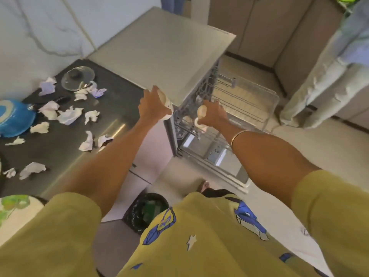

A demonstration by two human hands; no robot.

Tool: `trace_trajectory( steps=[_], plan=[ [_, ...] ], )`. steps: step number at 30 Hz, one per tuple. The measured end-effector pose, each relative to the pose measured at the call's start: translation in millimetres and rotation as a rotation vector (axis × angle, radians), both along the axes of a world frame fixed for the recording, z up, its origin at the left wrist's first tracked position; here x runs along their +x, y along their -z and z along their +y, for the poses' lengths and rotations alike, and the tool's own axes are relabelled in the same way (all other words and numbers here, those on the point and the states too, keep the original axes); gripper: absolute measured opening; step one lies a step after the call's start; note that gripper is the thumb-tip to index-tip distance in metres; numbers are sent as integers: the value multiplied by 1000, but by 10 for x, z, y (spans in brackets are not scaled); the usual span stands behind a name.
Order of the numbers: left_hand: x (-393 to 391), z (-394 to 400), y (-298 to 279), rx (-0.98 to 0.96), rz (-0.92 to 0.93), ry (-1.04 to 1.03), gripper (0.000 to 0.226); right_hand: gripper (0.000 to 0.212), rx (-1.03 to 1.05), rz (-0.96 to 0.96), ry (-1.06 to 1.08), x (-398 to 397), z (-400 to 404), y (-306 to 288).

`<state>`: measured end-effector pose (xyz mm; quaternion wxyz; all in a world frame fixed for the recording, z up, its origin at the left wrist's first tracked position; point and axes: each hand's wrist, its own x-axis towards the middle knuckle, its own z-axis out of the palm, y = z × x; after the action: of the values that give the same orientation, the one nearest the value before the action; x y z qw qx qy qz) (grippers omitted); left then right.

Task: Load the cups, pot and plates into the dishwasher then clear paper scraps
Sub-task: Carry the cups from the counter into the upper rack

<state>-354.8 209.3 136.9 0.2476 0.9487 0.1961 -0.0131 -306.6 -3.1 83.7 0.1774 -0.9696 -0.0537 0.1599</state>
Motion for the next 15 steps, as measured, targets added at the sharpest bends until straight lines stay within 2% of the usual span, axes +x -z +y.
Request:
trace_trajectory(
  steps=[3,7,15],
  plan=[
    [3,-489,120,-4,14,136,89,76,41,10,116,-209,-497,52],
    [0,-1095,327,10,49,289,98,80,62,20,226,-464,-1124,130],
    [-3,-2333,638,-14,127,404,99,81,70,55,391,-859,-2462,328]
  ],
)
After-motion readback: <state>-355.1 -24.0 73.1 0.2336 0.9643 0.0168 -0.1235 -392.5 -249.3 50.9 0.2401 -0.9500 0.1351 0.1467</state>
